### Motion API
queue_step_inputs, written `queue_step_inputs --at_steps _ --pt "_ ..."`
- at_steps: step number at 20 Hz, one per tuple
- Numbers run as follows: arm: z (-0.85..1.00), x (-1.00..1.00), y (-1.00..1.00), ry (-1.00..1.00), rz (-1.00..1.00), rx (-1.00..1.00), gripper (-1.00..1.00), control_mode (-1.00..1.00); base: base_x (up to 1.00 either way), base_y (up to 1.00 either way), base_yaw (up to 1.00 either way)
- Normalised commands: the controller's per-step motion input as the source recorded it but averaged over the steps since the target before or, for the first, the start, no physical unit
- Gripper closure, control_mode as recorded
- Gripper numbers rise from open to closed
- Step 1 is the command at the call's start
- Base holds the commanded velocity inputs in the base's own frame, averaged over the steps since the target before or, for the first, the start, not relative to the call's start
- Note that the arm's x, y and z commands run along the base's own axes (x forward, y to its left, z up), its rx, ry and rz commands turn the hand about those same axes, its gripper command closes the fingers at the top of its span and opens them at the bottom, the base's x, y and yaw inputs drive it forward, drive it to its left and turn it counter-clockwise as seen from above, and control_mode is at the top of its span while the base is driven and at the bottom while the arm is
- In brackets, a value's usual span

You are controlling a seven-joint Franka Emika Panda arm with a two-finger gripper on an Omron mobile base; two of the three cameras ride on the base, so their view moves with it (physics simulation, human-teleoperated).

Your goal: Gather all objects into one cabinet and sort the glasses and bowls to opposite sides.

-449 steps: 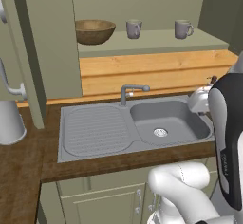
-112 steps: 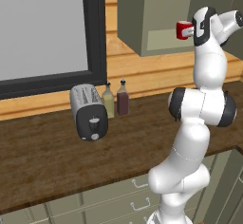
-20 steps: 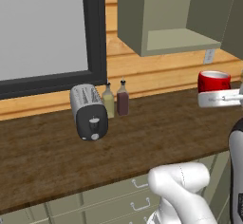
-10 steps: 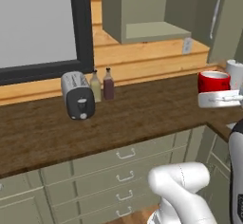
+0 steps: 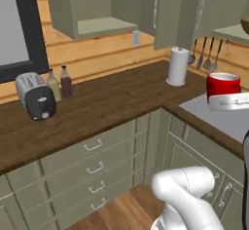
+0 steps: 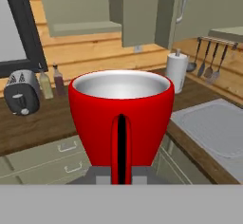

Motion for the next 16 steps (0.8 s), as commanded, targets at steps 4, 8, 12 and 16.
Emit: queue_step_inputs --at_steps 4,8,12,16 --pt "0.0 0.0 0.0 0.0 0.0 0.0 1.0 1.0 -0.07 0.12 -0.77" --pt "0.0 0.0 0.0 0.0 0.0 0.0 1.0 1.0 0.0 0.02 -0.79" --pt "0.0 0.0 0.0 0.0 0.0 0.0 1.0 1.0 0.0 0.04 -0.76" --pt "0.0 0.0 0.0 0.0 0.0 0.0 1.0 1.0 0.0 0.0 -0.73"
